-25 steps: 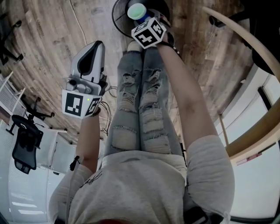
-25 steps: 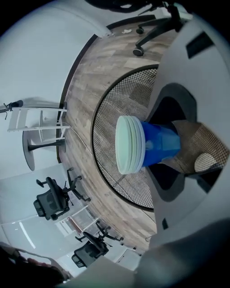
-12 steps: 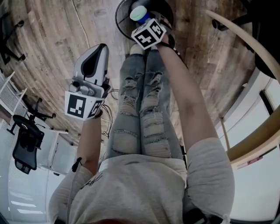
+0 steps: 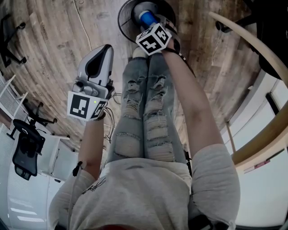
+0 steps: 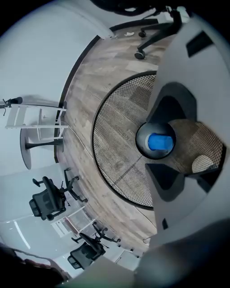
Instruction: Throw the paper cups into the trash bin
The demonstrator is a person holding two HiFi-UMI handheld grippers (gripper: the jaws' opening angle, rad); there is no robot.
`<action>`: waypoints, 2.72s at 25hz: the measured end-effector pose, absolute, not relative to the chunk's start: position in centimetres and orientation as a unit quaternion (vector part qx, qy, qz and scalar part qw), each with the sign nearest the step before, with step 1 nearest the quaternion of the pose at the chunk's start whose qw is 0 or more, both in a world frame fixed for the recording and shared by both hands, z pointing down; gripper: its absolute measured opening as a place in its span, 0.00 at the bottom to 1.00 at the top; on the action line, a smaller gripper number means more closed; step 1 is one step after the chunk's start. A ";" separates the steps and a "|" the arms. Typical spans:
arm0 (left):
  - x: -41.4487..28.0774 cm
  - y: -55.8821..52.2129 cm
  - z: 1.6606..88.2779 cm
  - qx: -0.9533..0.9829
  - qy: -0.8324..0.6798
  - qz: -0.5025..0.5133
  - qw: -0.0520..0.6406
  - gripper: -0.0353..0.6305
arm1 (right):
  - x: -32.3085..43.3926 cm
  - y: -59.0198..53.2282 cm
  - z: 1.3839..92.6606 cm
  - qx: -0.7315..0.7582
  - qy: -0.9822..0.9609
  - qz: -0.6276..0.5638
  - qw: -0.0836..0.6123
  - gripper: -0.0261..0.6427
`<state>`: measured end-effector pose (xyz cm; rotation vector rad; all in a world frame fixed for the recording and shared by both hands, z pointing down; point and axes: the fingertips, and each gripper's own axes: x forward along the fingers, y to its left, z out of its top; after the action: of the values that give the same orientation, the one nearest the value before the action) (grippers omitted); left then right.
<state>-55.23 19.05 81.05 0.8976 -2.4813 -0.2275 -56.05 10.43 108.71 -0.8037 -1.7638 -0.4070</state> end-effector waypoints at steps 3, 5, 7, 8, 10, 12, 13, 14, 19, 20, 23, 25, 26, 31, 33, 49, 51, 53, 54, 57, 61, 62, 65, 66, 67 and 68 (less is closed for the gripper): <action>-55.6 18.9 80.8 0.330 -0.909 -0.084 0.242 0.06 | -56.6 10.5 107.2 -0.334 -0.758 -0.162 0.537 0.44; -55.7 18.6 80.6 0.332 -0.908 -0.085 0.243 0.06 | -56.8 10.5 106.1 -0.332 -0.765 -0.155 0.530 0.44; -55.7 18.1 80.3 0.336 -0.906 -0.085 0.243 0.06 | -56.8 10.5 104.9 -0.333 -0.771 -0.145 0.523 0.44; -55.7 17.9 80.1 0.337 -0.905 -0.085 0.244 0.06 | -56.8 10.5 104.3 -0.333 -0.773 -0.141 0.521 0.44; -55.8 17.7 79.7 0.339 -0.904 -0.085 0.244 0.06 | -56.7 10.7 103.1 -0.335 -0.777 -0.136 0.515 0.44; -55.9 17.5 79.4 0.340 -0.904 -0.085 0.244 0.06 | -56.7 10.8 101.7 -0.337 -0.783 -0.136 0.505 0.44; -55.9 17.4 79.2 0.340 -0.904 -0.085 0.244 0.06 | -56.8 10.8 100.9 -0.338 -0.786 -0.135 0.499 0.44; -56.0 17.3 78.9 0.341 -0.904 -0.085 0.243 0.06 | -56.8 10.9 100.1 -0.339 -0.790 -0.132 0.493 0.44; -56.4 16.6 77.3 0.344 -0.904 -0.087 0.237 0.06 | -57.3 10.6 95.9 -0.328 -0.813 -0.097 0.471 0.44; -56.5 16.4 77.1 0.344 -0.904 -0.087 0.237 0.06 | -57.4 10.4 95.2 -0.326 -0.816 -0.092 0.468 0.44; -56.7 16.2 76.3 0.347 -0.904 -0.087 0.235 0.06 | -57.8 10.1 93.0 -0.320 -0.827 -0.077 0.455 0.44; -56.9 16.1 75.7 0.348 -0.904 -0.087 0.234 0.06 | -57.8 9.9 91.5 -0.318 -0.833 -0.072 0.448 0.44; -57.0 16.1 75.4 0.349 -0.903 -0.088 0.233 0.06 | -57.7 9.8 90.7 -0.317 -0.835 -0.069 0.445 0.44; -57.5 15.7 73.8 0.350 -0.905 -0.090 0.226 0.06 | -57.5 9.2 86.9 -0.320 -0.848 -0.066 0.417 0.44; -57.7 15.6 73.2 0.351 -0.905 -0.092 0.223 0.06 | -57.4 8.8 85.3 -0.319 -0.854 -0.072 0.405 0.44; -58.1 14.9 67.1 0.361 -0.906 -0.093 0.203 0.06 | -59.1 8.2 73.2 -0.288 -0.901 -0.021 0.322 0.43; -58.0 14.8 66.4 0.362 -0.906 -0.092 0.199 0.06 | -59.2 8.1 71.9 -0.286 -0.906 -0.021 0.311 0.41; -57.8 14.8 65.5 0.362 -0.907 -0.091 0.196 0.06 | -59.2 7.9 70.6 -0.281 -0.911 -0.016 0.302 0.39; -57.7 14.8 65.1 0.362 -0.907 -0.091 0.195 0.06 | -59.1 7.8 70.0 -0.280 -0.912 -0.013 0.298 0.39; -57.7 14.9 63.8 0.361 -0.909 -0.086 0.190 0.06 | -58.9 7.6 68.3 -0.279 -0.917 -0.007 0.287 0.37; -57.4 14.3 62.1 0.365 -0.910 -0.071 0.181 0.06 | -58.4 7.2 65.8 -0.277 -0.923 -0.006 0.266 0.30; -57.4 14.1 61.6 0.366 -0.911 -0.069 0.178 0.06 | -58.2 7.1 65.2 -0.278 -0.924 -0.006 0.262 0.29; -57.6 13.8 59.7 0.365 -0.915 -0.062 0.159 0.06 | -58.1 7.0 63.1 -0.279 -0.927 -0.007 0.250 0.26; -57.7 13.7 59.0 0.364 -0.917 -0.060 0.152 0.06 | -58.1 6.9 62.3 -0.279 -0.929 -0.008 0.245 0.26; -57.9 13.7 58.3 0.363 -0.918 -0.059 0.146 0.06 | -58.2 6.9 61.6 -0.278 -0.930 -0.008 0.240 0.25; -57.9 13.7 57.7 0.363 -0.919 -0.058 0.143 0.06 | -58.2 6.9 60.9 -0.276 -0.932 -0.007 0.235 0.24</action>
<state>-57.92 13.75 57.66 1.0473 -2.6508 -0.1664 -58.16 6.88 60.87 -0.7561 -2.5569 -0.0198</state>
